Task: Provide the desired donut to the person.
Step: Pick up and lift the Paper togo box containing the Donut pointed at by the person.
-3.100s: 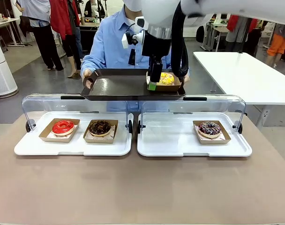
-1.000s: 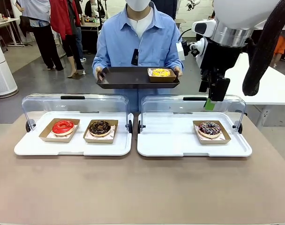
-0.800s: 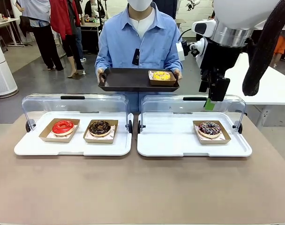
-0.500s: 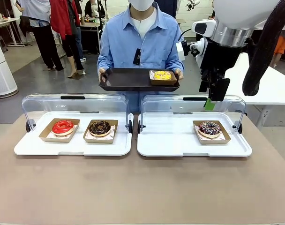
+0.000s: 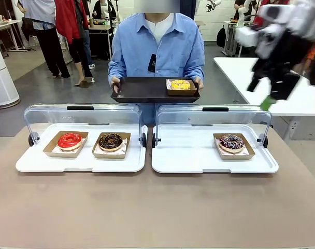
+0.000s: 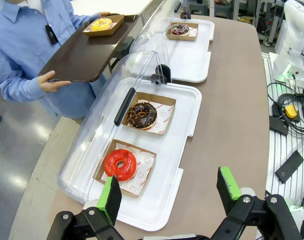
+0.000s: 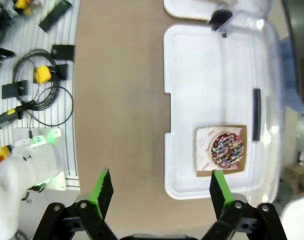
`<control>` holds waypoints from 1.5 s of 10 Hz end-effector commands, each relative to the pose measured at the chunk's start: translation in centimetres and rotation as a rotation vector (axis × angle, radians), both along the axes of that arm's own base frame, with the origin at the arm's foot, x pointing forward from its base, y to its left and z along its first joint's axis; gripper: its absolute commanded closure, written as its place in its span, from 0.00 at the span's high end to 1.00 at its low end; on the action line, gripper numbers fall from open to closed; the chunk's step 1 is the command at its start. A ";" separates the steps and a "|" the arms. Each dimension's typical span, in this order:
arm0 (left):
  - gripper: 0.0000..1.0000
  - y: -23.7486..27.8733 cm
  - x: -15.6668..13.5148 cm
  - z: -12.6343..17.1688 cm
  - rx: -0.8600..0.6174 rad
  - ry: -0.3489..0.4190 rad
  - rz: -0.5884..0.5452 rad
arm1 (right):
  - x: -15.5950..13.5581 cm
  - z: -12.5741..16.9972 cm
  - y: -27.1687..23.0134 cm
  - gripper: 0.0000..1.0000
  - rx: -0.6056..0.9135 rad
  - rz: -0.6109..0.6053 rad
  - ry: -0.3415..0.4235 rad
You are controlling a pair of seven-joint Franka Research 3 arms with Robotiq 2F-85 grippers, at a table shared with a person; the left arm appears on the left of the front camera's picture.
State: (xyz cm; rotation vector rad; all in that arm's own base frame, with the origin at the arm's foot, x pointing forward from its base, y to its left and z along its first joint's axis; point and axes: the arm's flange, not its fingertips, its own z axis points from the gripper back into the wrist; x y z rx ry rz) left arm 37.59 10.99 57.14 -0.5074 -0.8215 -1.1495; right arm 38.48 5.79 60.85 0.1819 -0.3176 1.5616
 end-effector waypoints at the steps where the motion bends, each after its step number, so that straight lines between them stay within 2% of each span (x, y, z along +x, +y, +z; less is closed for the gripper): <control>1: 1.00 -0.1 -0.1 0.1 -0.015 -0.001 -0.001 | 0.6 -1.6 -7.3 1.00 0.203 0.008 0.063; 2: 1.00 -0.1 -0.1 0.1 -0.015 -0.001 -0.001 | 0.9 -2.5 -11.3 1.00 0.355 0.022 0.060; 3: 1.00 -0.1 -0.1 0.1 -0.015 -0.001 -0.001 | 1.2 -3.6 -14.8 1.00 0.459 -0.035 0.033; 4: 1.00 -0.1 -0.1 0.1 -0.015 -0.001 -0.001 | 1.3 -4.9 -18.2 1.00 0.626 -0.083 0.021; 5: 1.00 -0.1 -0.1 0.1 -0.015 -0.001 -0.001 | 1.0 -5.7 -20.5 1.00 0.730 -0.078 0.011; 7: 1.00 -0.1 -0.1 0.1 -0.015 -0.001 -0.001 | 0.3 -7.3 -23.0 1.00 0.761 -0.121 -0.002; 9: 1.00 -0.1 -0.1 0.1 -0.015 -0.001 -0.001 | 0.3 -8.6 -24.3 1.00 0.773 -0.098 0.040; 11: 1.00 -0.1 -0.1 0.1 -0.015 -0.001 -0.001 | 0.3 -8.9 -24.7 1.00 0.756 -0.099 0.084; 15: 1.00 -0.1 -0.1 0.1 -0.015 -0.001 -0.001 | 0.5 -8.9 -24.5 1.00 0.725 -0.128 0.109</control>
